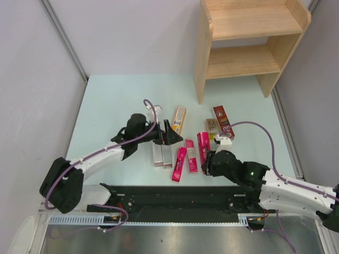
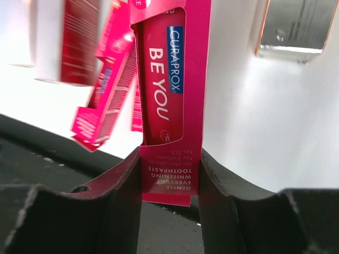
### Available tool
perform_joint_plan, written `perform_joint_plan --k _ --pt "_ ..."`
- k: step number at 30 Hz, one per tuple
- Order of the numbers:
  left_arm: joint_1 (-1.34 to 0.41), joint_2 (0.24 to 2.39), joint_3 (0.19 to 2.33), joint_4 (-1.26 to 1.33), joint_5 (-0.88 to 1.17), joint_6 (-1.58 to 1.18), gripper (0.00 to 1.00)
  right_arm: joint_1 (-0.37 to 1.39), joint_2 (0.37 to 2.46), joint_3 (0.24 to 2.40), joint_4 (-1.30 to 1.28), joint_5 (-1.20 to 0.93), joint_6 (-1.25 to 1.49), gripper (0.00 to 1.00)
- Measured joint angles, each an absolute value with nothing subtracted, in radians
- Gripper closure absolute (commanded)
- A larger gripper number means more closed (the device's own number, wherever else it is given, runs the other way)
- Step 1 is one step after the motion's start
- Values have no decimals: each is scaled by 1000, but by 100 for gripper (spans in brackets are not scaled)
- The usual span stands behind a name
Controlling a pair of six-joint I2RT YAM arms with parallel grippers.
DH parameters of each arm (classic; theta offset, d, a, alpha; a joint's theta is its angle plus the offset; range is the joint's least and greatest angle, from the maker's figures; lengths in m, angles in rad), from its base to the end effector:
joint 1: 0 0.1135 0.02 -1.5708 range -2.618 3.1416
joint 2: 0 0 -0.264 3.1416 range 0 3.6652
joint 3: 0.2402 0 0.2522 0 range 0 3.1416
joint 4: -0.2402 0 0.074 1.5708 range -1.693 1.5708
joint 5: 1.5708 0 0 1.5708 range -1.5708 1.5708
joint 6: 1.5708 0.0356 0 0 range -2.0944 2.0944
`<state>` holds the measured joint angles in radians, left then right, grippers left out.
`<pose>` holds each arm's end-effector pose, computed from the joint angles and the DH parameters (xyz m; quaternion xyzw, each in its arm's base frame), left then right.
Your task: Place and organize the toothpastes onto the shelf
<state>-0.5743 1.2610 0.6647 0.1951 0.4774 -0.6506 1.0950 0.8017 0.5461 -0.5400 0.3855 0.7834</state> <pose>0.2204 -0.1621 0.2358 0.0995 0.8146 -0.4697 0.3256 0.0868 0.1392 0.2229 -0.0695 0.9089 0.1947 0.3622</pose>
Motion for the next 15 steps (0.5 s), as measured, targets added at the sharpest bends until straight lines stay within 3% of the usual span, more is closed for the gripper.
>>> perform_joint_plan --k 15 --pt "-815 1540 887 320 511 -725 4 1129 774 548 -550 396 729 74"
